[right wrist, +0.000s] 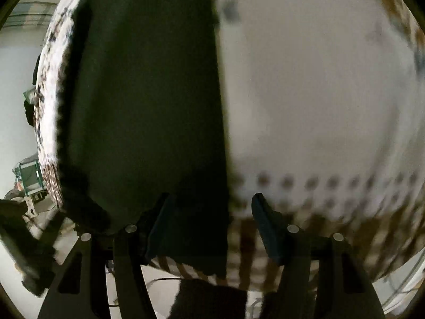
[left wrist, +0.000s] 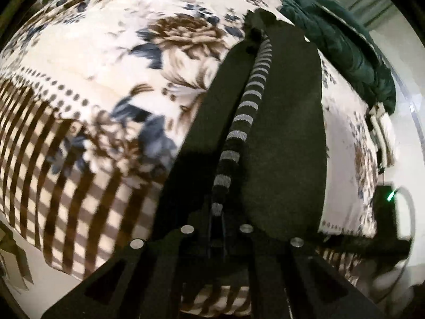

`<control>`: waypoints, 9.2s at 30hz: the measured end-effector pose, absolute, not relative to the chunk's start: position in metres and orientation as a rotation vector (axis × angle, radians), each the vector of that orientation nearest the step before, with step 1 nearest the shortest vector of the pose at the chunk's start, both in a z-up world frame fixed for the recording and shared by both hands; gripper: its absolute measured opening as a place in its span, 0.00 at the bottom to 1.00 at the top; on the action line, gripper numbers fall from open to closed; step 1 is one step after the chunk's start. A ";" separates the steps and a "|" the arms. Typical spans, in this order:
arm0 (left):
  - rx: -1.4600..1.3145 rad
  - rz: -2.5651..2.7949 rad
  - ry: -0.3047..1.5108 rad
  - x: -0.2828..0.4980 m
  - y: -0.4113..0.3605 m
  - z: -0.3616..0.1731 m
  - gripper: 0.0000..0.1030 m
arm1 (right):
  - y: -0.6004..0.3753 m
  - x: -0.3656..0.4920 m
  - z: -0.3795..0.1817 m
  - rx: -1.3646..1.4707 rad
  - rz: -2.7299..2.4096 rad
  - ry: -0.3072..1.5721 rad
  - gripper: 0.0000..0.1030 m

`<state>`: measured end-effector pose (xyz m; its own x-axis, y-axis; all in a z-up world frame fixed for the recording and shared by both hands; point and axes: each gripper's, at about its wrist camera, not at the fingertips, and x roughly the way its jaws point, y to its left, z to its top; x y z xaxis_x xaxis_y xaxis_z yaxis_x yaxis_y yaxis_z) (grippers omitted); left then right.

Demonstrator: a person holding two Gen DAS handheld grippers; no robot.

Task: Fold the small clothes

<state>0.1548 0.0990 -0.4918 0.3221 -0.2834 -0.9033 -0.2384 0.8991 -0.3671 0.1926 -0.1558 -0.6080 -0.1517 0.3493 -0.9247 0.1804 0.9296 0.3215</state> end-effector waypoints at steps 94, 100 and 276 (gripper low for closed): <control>-0.458 -0.345 1.485 0.153 0.096 -0.540 0.08 | -0.205 0.094 -0.628 0.838 0.064 1.564 0.12; -0.639 -0.379 1.450 0.160 0.103 -0.494 0.08 | -0.204 0.091 -0.585 0.911 0.100 1.527 0.10; -1.390 -0.116 1.160 0.362 0.053 -0.606 0.72 | -0.281 0.591 -0.574 0.584 0.263 1.452 0.72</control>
<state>0.3625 0.0533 -0.6057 0.4877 -0.6698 -0.5599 -0.5462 0.2662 -0.7942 0.5905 -0.2810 -0.5743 0.1215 0.5079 -0.8528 0.1765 0.8344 0.5221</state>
